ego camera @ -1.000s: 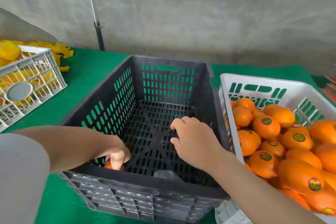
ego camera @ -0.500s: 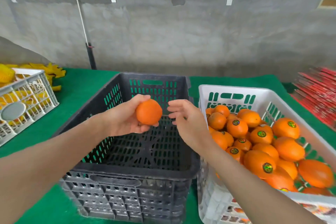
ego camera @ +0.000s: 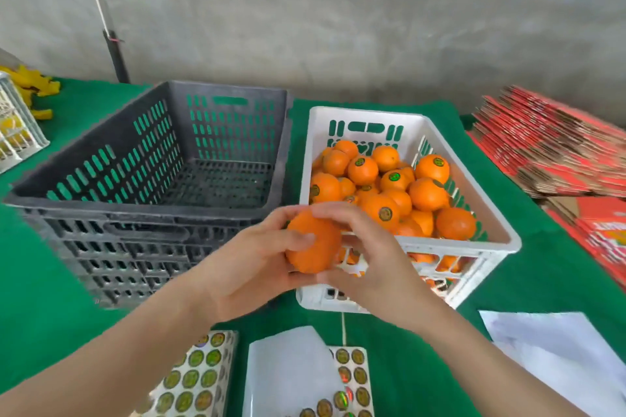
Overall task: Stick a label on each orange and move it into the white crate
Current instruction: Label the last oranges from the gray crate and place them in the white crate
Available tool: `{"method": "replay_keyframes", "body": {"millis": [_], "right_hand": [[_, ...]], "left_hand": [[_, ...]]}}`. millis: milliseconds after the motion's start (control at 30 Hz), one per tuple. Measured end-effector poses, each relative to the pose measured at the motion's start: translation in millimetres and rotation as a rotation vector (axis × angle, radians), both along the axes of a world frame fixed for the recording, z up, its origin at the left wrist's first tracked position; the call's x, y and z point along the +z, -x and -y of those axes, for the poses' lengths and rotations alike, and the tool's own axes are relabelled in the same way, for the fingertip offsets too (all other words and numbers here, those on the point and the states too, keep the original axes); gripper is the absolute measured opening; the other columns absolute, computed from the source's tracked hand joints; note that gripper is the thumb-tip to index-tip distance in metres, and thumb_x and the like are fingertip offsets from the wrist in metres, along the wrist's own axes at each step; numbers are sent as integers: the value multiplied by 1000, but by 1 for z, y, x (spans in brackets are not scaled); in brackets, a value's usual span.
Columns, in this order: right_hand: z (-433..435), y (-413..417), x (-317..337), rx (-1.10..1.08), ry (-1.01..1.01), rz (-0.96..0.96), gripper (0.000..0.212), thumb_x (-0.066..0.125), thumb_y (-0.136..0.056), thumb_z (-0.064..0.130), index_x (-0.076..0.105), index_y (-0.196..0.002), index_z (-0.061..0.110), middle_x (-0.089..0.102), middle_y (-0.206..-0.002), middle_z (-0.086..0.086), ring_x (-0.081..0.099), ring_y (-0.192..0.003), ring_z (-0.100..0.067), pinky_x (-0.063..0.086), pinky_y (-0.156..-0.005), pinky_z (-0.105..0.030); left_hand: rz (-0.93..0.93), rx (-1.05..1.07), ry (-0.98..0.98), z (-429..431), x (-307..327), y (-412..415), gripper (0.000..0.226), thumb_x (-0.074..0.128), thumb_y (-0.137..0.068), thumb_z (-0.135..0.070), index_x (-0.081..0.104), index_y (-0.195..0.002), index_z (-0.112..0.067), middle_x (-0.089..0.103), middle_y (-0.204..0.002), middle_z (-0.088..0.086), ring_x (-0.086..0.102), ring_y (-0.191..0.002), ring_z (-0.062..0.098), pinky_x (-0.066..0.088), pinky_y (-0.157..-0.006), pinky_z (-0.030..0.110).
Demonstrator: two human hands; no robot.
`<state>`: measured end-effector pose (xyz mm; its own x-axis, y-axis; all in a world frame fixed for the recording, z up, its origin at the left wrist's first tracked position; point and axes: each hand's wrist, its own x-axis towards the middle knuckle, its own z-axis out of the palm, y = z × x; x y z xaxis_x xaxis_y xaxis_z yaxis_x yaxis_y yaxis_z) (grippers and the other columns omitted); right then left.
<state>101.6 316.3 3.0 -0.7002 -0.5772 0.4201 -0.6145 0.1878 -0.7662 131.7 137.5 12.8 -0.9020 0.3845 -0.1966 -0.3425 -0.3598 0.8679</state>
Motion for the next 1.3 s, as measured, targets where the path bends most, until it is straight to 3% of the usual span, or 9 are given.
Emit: {"method": "replay_keyframes", "body": {"millis": [167,267,367,500,633,800,1100,1200,1300], "right_hand": [[-19,-7,-73,16,-182,278,60,72,-79,9,44,-127,31,48,-125,21,49,-116,-4,44,-91,-13],[-26,4,-120,-144,-585,377,19,61,-90,21,61,-106,12,60,-103,0,56,-93,-16,44,-73,-13],[-21,11,-156,-189,-850,387,52,48,-95,36,40,-50,10,37,-53,-4,38,-51,-16,32,-55,-30],[1,11,-174,-198,-910,389,56,49,-88,47,36,-44,15,31,-45,2,33,-43,-12,27,-45,-24],[12,7,-178,-221,-823,449,46,60,-82,35,37,-46,17,32,-49,3,35,-49,-15,30,-50,-24],[17,0,-186,-297,-903,383,45,63,-72,53,37,-55,20,44,-85,0,47,-99,-23,36,-71,-28],[23,13,-138,-286,-324,671,38,58,-87,10,40,-54,18,41,-58,1,39,-57,-11,31,-53,-16],[9,13,-111,-213,-96,895,8,61,-88,12,64,-95,14,64,-91,-11,62,-82,-23,50,-73,-30],[-18,10,-96,-70,0,1008,32,62,-87,3,55,-114,18,68,-85,-8,65,-76,-22,55,-67,-32]], "left_hand": [[178,147,195,-14,-64,-28,51,77,-69,-18,62,-115,-4,70,-108,13,68,-95,27,57,-75,33],[279,264,274,-3,-96,-39,69,85,-49,-1,58,-113,-4,65,-111,14,64,-100,28,55,-73,32],[347,346,266,7,-116,-48,77,85,-45,2,54,-116,-3,57,-116,20,59,-103,33,53,-75,36],[368,427,257,14,-132,-50,77,81,-47,3,51,-117,-6,53,-118,20,55,-107,37,50,-84,41],[330,389,318,14,-138,-47,78,86,-45,-6,56,-117,-6,60,-115,19,58,-106,34,48,-88,37],[262,316,413,7,-141,-36,72,82,-42,-17,59,-109,-7,63,-108,17,61,-99,30,49,-81,32],[35,-56,631,15,-118,-10,69,76,-39,-38,67,-102,-11,71,-94,0,65,-88,10,42,-82,27],[-27,-48,669,22,-106,1,67,75,-40,-36,66,-94,3,69,-86,8,63,-83,19,42,-86,34],[-36,-2,648,33,-99,7,58,76,-42,-35,67,-88,0,70,-83,9,64,-83,25,45,-89,38]]}}
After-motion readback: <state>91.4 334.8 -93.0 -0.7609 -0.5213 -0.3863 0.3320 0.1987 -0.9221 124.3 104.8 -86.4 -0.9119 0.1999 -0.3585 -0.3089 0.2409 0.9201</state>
